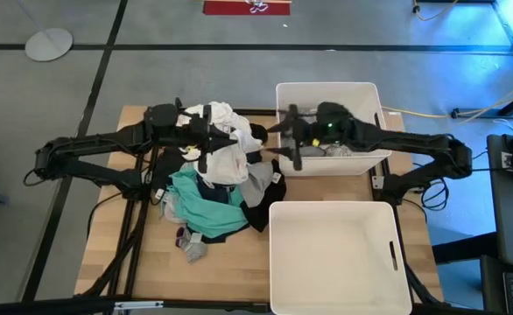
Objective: Sort clothes
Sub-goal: Put the white pants into the top white laundry bin
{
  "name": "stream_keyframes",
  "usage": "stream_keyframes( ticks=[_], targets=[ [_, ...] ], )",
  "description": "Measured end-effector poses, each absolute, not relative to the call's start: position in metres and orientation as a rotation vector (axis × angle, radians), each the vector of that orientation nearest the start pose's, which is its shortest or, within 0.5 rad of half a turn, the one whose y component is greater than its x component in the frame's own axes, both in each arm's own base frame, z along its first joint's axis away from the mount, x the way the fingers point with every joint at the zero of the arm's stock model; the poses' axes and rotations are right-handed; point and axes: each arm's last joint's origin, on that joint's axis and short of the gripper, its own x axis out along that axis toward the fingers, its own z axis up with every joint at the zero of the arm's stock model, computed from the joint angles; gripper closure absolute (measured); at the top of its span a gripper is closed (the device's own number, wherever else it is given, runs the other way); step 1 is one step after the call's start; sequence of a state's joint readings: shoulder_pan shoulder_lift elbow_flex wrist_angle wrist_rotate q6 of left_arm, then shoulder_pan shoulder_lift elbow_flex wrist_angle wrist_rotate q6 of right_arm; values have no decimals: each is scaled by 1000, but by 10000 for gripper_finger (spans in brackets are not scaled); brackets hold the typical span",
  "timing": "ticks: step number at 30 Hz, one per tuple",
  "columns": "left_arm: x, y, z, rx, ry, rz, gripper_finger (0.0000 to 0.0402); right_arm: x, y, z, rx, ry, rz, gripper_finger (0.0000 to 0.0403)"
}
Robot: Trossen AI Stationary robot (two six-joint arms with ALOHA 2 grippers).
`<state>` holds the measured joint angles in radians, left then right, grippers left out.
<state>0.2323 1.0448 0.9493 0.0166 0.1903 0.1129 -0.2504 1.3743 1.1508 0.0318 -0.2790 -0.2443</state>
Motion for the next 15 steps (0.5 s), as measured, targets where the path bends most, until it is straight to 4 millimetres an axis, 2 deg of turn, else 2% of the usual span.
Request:
stream_keyframes(
  ticks=[8,11,15],
  targets=[
    [242,40,355,124,71,-52,393,339,-63,341,-258,173,87,99],
    [247,38,352,124,82,-64,391,349,-62,339,-267,174,115,98],
    [249,37,350,123,84,-68,390,361,-54,333,-270,166,252,104]
  ],
)
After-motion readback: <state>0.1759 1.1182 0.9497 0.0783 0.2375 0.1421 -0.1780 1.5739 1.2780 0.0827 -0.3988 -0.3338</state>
